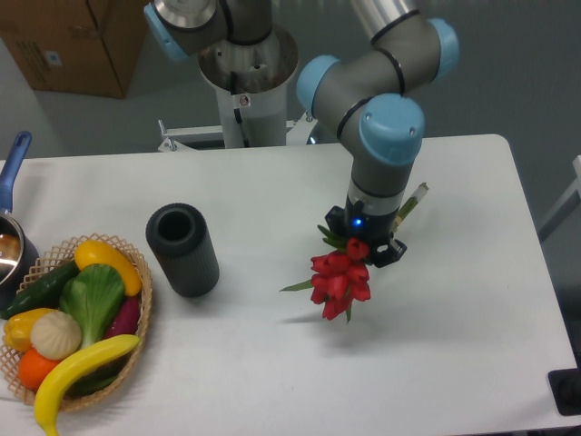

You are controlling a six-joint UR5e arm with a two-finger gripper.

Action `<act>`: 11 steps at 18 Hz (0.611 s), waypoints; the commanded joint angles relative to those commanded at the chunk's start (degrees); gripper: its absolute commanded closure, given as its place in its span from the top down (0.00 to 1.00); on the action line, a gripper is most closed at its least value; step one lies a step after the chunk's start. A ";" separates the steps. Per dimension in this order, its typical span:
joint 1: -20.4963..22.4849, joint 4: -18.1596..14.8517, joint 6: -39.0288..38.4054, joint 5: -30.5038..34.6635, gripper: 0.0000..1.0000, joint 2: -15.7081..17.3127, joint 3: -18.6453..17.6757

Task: Place the flowers on the table
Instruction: 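Lower the held red tulip bunch toward the table surface, then open the gripper to release the red tulips onto the table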

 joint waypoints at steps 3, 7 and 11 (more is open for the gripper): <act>-0.09 1.57 -0.09 0.26 1.00 -0.71 -0.17; 0.52 3.78 0.44 0.35 1.00 -1.06 -0.17; 2.37 3.78 0.61 0.26 1.00 -0.79 1.67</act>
